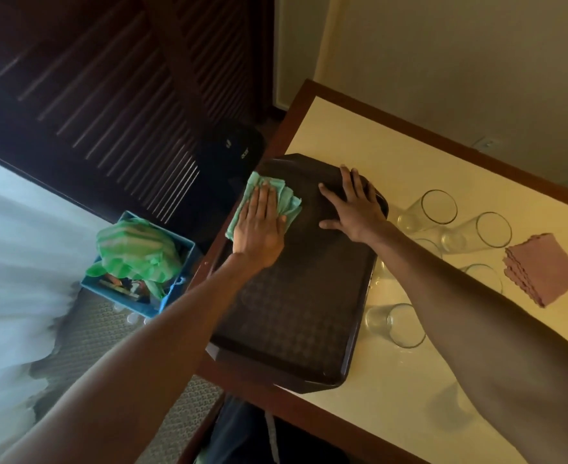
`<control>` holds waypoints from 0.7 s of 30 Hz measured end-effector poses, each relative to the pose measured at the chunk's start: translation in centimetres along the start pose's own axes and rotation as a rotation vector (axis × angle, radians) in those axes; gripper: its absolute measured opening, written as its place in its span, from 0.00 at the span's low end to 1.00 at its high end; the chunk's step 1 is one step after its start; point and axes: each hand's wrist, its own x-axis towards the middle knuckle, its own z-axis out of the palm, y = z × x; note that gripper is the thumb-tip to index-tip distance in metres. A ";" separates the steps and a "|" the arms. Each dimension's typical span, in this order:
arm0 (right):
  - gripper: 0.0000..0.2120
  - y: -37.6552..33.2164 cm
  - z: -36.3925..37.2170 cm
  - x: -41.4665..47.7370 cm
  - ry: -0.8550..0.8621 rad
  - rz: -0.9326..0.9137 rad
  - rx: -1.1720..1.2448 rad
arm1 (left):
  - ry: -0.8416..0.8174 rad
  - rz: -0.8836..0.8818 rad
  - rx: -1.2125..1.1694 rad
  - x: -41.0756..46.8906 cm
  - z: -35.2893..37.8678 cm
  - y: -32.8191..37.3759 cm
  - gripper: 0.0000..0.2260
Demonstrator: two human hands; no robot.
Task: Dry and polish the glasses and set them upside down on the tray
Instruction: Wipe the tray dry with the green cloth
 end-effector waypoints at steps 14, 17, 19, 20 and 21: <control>0.48 -7.4 -0.7 -4.7 -0.285 0.108 0.219 | -0.093 0.057 -0.004 -7.6 1.3 -1.5 0.29; 0.67 -8.6 0.6 -6.2 -0.393 0.115 0.234 | -0.119 0.064 -0.040 -6.7 0.7 -1.6 0.28; 0.73 -8.6 1.3 -6.6 -0.368 0.108 0.216 | -0.152 0.101 -0.056 -6.7 0.5 -2.0 0.27; 0.74 -8.5 1.4 -6.7 -0.353 0.105 0.222 | -0.164 0.124 -0.054 -7.0 0.4 -2.3 0.27; 0.74 -8.3 1.5 -6.9 -0.345 0.102 0.229 | -0.181 0.139 -0.047 -7.6 0.3 -2.6 0.26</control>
